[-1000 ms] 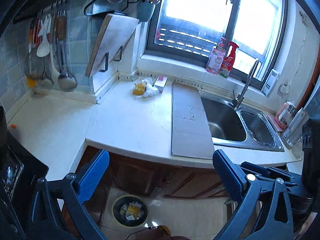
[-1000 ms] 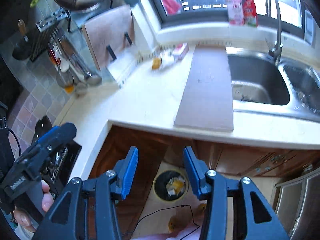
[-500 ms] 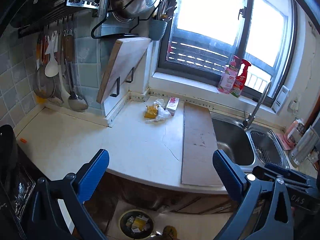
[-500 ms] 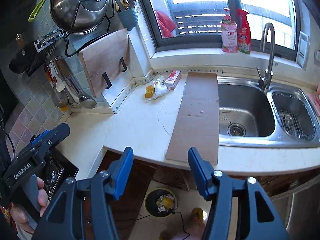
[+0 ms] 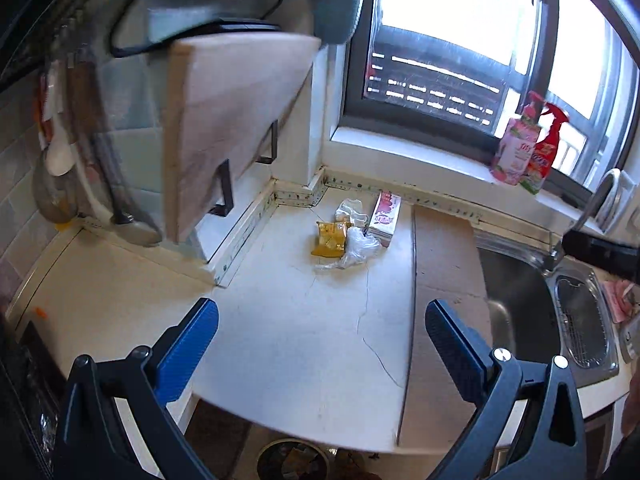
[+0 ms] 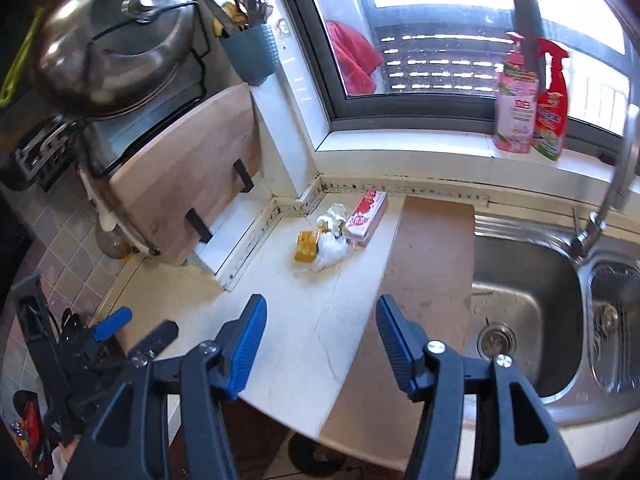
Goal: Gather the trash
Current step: 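Grasp the yellow snack bag with the left tool while the right tool grasps a clear plastic bag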
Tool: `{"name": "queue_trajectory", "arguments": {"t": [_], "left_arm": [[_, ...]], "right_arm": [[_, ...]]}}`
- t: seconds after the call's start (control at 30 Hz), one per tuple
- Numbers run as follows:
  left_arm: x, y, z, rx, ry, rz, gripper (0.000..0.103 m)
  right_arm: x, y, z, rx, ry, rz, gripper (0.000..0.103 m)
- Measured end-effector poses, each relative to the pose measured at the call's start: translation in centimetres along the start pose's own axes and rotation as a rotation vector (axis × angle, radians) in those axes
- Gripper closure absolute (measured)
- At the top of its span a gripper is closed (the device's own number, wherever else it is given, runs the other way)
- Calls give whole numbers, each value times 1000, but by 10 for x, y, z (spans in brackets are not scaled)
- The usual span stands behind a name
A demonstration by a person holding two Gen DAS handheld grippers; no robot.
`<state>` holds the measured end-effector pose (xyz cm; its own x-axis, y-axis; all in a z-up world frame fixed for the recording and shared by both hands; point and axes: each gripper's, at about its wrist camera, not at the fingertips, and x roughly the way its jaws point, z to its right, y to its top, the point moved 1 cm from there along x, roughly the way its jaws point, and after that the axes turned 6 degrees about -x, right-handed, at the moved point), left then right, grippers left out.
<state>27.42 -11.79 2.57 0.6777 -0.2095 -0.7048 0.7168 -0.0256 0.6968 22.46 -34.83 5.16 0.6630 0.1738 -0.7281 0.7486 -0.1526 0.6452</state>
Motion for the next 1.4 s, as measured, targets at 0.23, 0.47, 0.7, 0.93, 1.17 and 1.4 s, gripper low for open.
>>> {"name": "queue_trajectory", "arguments": {"t": [0.23,0.47,0.7,0.93,1.17,1.4], "left_arm": [[108,36,18,44,69,-82,1],[202,44,18,38,52,-186,1],[255,44,10,1,29,-235,1],[268,43,3,-1,54,-252,1],[276,48,3,-7,57,-252,1],[301,60,17,4,55,-249,1]], "right_arm": [[119,53,50,85,114,-144,46],[245,49,64,159,200,-303,46],[337,34,70,263,262,-420,46],[377,23,76,359,328,-450,46],[378,25,72,334,368,-420,62],[351,17,93,332,355,-383,75]]}}
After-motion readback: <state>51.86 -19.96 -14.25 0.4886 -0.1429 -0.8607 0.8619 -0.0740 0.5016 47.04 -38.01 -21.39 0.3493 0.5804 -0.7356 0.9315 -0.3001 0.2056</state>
